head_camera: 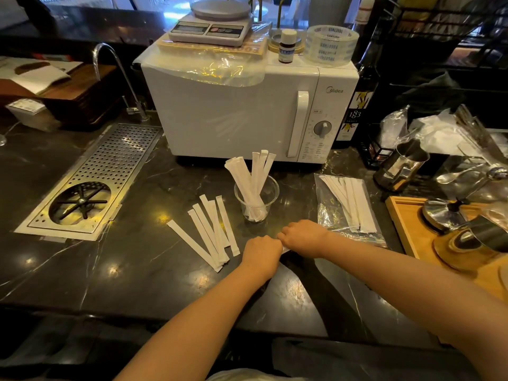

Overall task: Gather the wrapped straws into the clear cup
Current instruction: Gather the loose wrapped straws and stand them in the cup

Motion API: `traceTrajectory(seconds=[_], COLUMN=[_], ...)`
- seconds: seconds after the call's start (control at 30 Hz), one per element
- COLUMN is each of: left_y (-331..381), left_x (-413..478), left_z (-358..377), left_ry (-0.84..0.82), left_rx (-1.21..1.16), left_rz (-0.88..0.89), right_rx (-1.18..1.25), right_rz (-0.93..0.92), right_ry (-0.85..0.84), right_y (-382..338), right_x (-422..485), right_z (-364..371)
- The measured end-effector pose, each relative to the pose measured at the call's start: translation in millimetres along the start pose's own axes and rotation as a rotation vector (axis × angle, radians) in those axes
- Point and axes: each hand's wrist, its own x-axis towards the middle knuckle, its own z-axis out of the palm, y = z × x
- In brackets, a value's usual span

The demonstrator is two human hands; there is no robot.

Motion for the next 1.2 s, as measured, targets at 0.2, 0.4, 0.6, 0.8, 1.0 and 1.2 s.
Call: traceTrajectory(seconds=[0.2, 0.4, 0.6, 0.8, 1.0, 1.2], left_y=[-1, -7, -16, -27, -32, -51], left_x=[2, 0, -4, -25, -29, -40], left_z=[-2, -1, -10, -25, -23, -13], left_ry=[-0.02, -0.078, -0.087, -0.15, 0.021, 0.251], left_rx=[-0.007, -0.261, -0.593, -1.104, -1.151, -1.422], left_rz=[0.008, -0.072, -0.108, -0.126, -0.407, -0.537], right_rx=[0.021, 0.079, -0.044, -0.196, -0.245, -0.202], right_rz=[0.033, 0.085, 0.028, -0.049, -0.049, -0.106], right_ry=[0.003, 0.049, 0.164, 0.229, 0.271, 0.311], right_y=[-1, 1, -3, -21, -36, -48], right_x=[-3, -11, -21, -20, -10, 5], right_z=[-3, -13, -45, -73, -99, -124])
